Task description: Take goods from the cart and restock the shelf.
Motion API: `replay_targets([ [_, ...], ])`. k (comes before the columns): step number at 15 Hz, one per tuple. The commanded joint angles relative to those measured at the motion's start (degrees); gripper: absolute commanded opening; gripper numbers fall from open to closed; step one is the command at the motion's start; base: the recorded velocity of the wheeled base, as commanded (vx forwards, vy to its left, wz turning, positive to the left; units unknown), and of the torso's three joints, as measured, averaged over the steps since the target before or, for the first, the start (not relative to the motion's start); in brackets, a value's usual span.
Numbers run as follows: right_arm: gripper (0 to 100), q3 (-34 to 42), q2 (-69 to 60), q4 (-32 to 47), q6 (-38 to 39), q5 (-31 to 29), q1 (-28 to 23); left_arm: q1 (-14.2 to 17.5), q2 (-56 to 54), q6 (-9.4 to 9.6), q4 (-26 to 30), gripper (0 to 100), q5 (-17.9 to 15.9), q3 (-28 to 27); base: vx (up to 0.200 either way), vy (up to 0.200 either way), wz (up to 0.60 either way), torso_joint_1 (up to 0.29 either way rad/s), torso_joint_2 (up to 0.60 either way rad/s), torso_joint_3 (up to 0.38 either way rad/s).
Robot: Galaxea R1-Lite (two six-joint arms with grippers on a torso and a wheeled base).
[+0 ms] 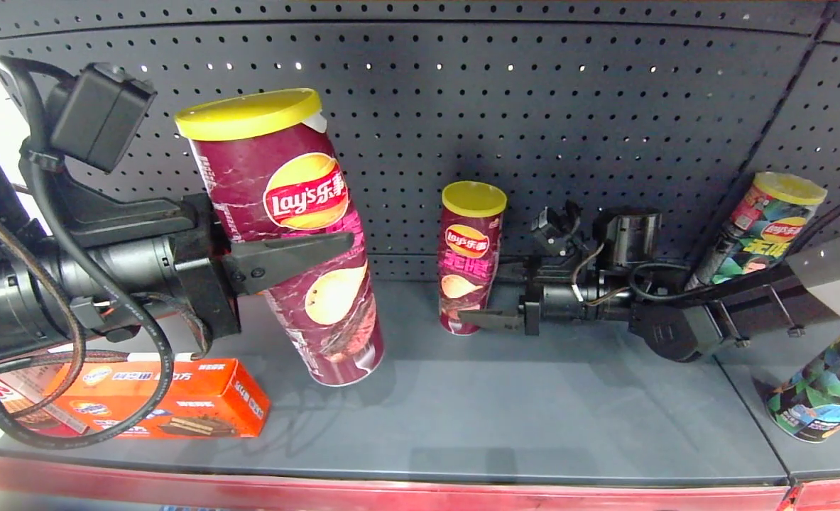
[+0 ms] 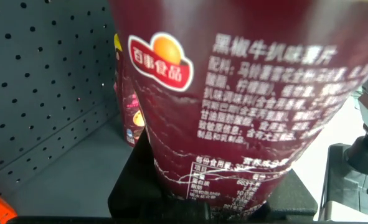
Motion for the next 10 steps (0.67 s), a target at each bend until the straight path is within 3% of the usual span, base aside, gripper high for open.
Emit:
replay_targets([
  [1,100,-3.0,2.9,0.1,0.0,-0.2,0.3,0.0,0.2,-0.04,0.0,0,0.0,0.0,0.000,0.000,0.00,0.000,0.00,0.000],
  [9,100,-11.6,9.3,0.0,0.5,-2.3,2.7,0.0,0.4,-0.04,0.0,0,0.0,0.2,0.000,0.000,0.00,0.000,0.00,0.000],
  [10,0,-11.7,9.7,-0.4,0.5,-2.4,2.9,0.0,0.4,-0.04,0.0,0,0.0,0.2,0.000,0.000,0.00,0.000,0.00,0.000],
])
